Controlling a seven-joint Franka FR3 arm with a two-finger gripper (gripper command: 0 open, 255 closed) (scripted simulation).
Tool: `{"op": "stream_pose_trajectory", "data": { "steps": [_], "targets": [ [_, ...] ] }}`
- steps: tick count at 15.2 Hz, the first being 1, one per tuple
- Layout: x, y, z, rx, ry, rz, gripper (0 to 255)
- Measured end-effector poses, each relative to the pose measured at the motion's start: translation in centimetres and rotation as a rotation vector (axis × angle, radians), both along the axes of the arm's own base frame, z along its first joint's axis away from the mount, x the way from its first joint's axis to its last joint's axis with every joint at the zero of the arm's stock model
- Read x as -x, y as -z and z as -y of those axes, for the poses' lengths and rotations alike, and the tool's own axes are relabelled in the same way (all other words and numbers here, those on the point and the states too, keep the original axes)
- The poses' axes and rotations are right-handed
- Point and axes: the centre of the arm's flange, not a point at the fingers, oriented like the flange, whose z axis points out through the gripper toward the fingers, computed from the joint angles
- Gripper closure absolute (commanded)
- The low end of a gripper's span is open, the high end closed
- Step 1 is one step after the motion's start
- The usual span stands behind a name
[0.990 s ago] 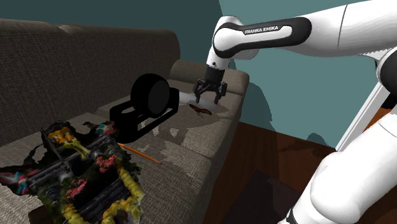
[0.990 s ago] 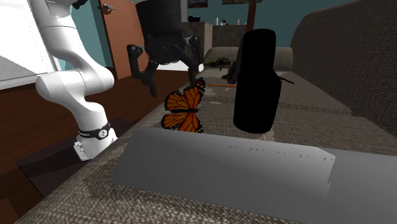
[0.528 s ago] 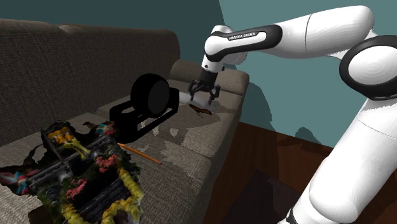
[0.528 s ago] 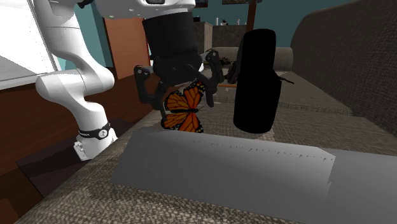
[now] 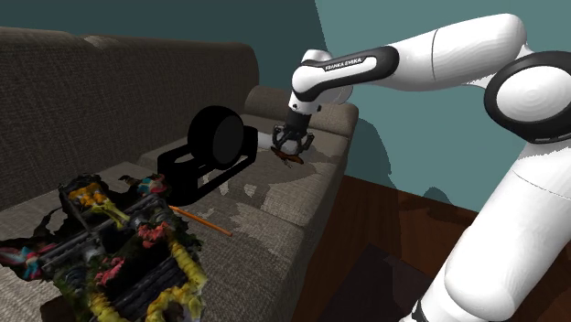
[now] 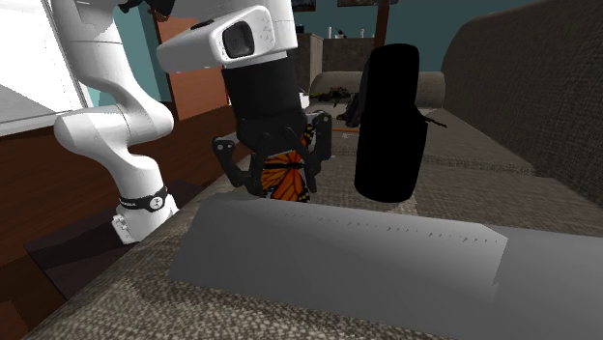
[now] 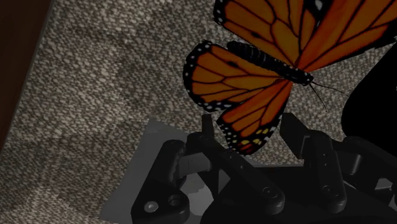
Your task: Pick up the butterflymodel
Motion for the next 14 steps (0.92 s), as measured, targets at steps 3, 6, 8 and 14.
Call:
{"op": "stream_pose_trajectory", "data": {
  "steps": [3,6,8,14],
  "targets": [
    [0.0,0.1,0.0,0.0,0.001,-0.001,255],
    [0.0,0.1,0.1,0.0,0.001,-0.001,255],
    [0.0,0.1,0.1,0.0,0.001,0.0,255],
    [0.0,-1.9,0.0,0.0,0.0,-0.001,255]
  ]
}}
